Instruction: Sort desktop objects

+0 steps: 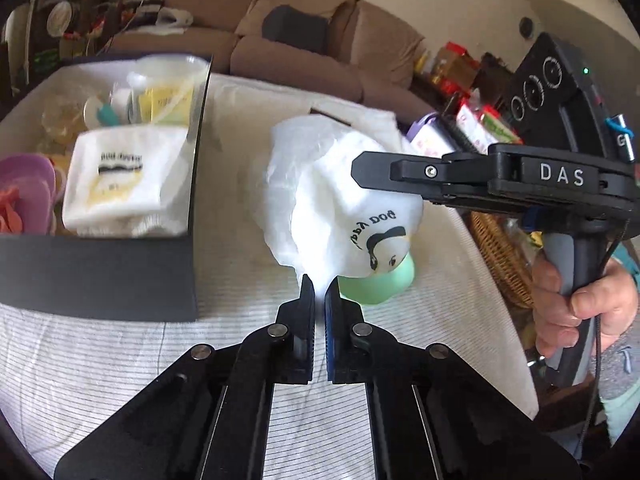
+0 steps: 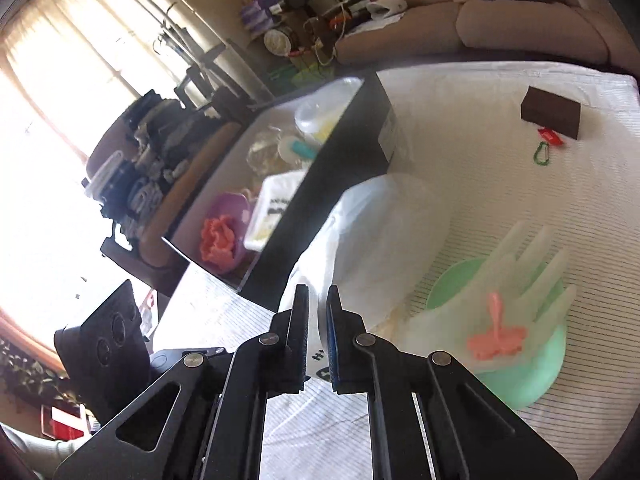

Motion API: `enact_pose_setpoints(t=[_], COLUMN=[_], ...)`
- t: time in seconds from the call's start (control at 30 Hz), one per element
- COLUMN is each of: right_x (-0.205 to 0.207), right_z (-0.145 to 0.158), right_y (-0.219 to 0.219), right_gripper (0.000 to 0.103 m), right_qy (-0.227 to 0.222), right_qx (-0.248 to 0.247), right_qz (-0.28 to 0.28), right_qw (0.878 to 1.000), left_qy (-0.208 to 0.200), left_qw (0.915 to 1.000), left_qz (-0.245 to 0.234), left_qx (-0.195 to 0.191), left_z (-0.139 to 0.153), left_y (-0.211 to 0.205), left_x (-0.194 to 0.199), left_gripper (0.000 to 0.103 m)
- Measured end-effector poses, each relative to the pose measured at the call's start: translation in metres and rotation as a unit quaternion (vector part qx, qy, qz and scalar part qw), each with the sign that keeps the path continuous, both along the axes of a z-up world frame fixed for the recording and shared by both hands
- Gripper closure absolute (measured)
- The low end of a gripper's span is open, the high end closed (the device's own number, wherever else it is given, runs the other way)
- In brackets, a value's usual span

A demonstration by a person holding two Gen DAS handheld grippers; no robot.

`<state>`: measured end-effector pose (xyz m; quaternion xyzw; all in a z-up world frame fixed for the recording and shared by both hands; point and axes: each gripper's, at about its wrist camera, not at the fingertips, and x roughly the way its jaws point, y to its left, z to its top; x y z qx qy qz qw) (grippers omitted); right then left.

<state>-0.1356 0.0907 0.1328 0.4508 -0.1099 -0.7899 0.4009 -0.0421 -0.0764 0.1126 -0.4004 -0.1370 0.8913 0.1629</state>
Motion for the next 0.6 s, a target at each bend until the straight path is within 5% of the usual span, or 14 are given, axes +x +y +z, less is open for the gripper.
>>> enact_pose_setpoints(t=[0.37,0.6], right_x=[0.036,0.081], right_z=[0.136,0.174], right_y=[0.050,0.067], right_gripper=[0.096,0.096], right_qy=[0.089,0.116], right_qx=[-0.104,-0.114], right_qz=[-0.062,-0.062], right_qw=[0.989,0.985], left_qy=[0.110,0.136], left_qw=[0.9911,0.9843], left_qz=[-0.049,-0.069], left_qx=[-0.058,-0.089], left_z=[0.165,0.204], left_y=[0.032,0.046], left_x=[-0.022,0.029], left_gripper=[0.099,0.099])
